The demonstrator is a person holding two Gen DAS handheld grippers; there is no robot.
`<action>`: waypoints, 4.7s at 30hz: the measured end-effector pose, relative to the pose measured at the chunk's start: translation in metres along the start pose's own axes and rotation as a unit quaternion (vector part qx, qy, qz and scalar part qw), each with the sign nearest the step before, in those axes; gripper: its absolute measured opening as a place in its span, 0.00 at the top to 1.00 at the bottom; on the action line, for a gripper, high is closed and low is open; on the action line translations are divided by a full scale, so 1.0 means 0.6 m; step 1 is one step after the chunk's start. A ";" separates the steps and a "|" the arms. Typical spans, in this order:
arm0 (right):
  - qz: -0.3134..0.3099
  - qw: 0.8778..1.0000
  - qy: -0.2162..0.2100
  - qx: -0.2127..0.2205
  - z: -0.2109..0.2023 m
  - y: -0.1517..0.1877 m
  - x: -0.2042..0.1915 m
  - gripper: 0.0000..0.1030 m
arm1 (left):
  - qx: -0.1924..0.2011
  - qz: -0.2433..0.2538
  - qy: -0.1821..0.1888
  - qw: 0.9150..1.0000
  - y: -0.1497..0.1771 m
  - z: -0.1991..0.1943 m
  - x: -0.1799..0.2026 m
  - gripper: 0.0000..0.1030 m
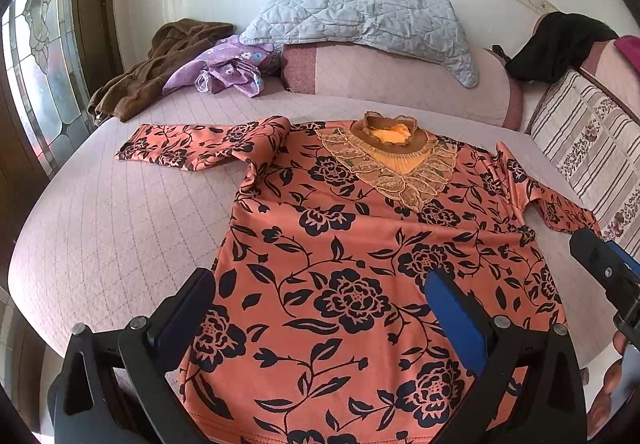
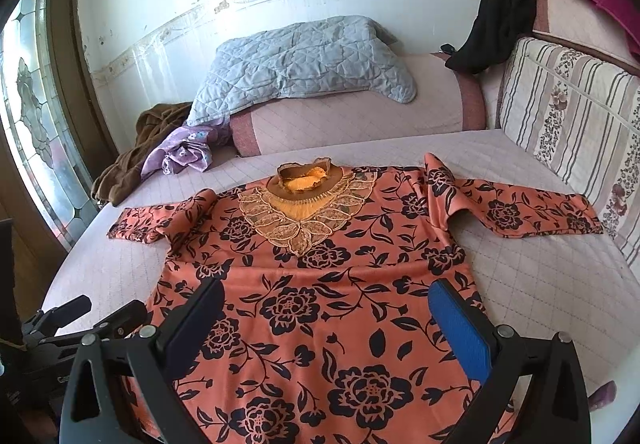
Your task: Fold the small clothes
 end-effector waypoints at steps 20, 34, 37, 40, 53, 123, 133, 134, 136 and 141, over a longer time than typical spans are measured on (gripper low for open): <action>0.011 1.000 -0.007 -0.007 0.007 0.002 -0.001 0.00 | 0.000 0.002 -0.002 1.000 -0.001 0.001 0.001 0.00; 0.025 0.999 -0.023 -0.025 0.013 0.005 0.004 0.00 | 0.000 0.005 -0.003 1.000 -0.004 0.006 0.007 0.00; 0.018 0.999 -0.020 -0.025 0.018 0.005 0.005 0.00 | -0.002 0.004 0.000 1.000 -0.003 0.011 0.004 0.00; 0.029 0.998 -0.034 -0.032 0.022 0.009 0.016 0.00 | -0.008 -0.002 -0.001 1.000 0.004 0.030 -0.011 0.00; 0.466 0.885 0.010 0.005 0.095 0.048 0.574 0.44 | -0.061 -0.070 -0.078 0.993 0.021 0.154 -0.164 0.00; 0.125 0.983 -0.113 -0.074 0.341 -0.034 0.167 0.13 | -0.037 -0.454 0.047 0.889 -0.212 0.478 -0.589 0.04; 0.113 0.986 -0.102 -0.073 0.366 -0.014 0.147 0.12 | -0.049 -0.346 -0.088 0.933 -0.288 0.449 -0.564 0.96; 0.113 0.986 -0.103 -0.073 0.366 -0.012 0.149 0.12 | -0.025 -0.316 -0.091 0.944 -0.309 0.421 -0.538 0.96; 0.116 0.985 -0.106 -0.071 0.364 -0.011 0.151 0.12 | 0.041 -0.256 -0.061 0.964 -0.364 0.336 -0.458 0.96; 0.128 0.983 -0.117 -0.066 0.365 -0.010 0.153 0.12 | 0.161 -0.133 0.050 0.977 -0.442 0.150 -0.211 0.96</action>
Point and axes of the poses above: each gripper's, at about its wrist camera, not at the fingertips, and z roughly the way its jaws point, x to its right, y to its underside, the point moved 2 cm from there along z, roughly the way its jaws point, and after that the axes turned 5 degrees about -y, right-handed, at the moved point
